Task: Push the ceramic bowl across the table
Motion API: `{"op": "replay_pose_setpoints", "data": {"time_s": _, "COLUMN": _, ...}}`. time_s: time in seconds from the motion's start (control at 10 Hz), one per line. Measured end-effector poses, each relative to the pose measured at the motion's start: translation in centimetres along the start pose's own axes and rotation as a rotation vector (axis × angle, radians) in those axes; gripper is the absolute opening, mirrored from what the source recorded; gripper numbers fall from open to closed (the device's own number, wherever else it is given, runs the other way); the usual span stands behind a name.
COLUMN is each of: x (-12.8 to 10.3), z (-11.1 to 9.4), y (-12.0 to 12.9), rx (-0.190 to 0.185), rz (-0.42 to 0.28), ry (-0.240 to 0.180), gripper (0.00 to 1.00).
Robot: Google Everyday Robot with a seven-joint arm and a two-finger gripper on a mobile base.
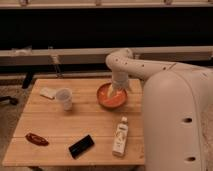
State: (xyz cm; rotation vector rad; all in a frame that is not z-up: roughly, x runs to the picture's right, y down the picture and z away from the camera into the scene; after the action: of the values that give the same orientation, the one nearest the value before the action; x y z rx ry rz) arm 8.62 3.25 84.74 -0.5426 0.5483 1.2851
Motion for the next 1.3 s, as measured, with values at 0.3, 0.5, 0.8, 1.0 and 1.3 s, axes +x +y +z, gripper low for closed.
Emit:
{"op": "replay_pose_setpoints", "data": {"time_s": 0.3, "x": -0.3, "z": 1.8, "y": 0.0, "rx": 0.002, "rz": -0.008, "ry": 0.008, "gripper": 0.80}}
{"op": "replay_pose_setpoints", "data": {"time_s": 0.5, "x": -0.3, "z": 1.9, "y": -0.1, "rx": 0.003, "rz": -0.009, "ry": 0.009, "gripper": 0.80}}
{"op": "replay_pose_setpoints", "data": {"time_s": 0.8, "x": -0.1, "z": 2.8, "y": -0.1, "rx": 0.006, "rz": -0.011, "ry": 0.013, "gripper": 0.80}}
{"op": "replay_pose_setpoints", "data": {"time_s": 1.0, "x": 0.0, "z": 3.0, "y": -0.2, "rx": 0.007, "rz": -0.012, "ry": 0.015, "gripper": 0.80}}
{"op": "replay_pose_setpoints", "data": {"time_s": 1.3, "x": 0.1, "z": 3.7, "y": -0.2, "rx": 0.008, "rz": -0.016, "ry": 0.018, "gripper": 0.80}}
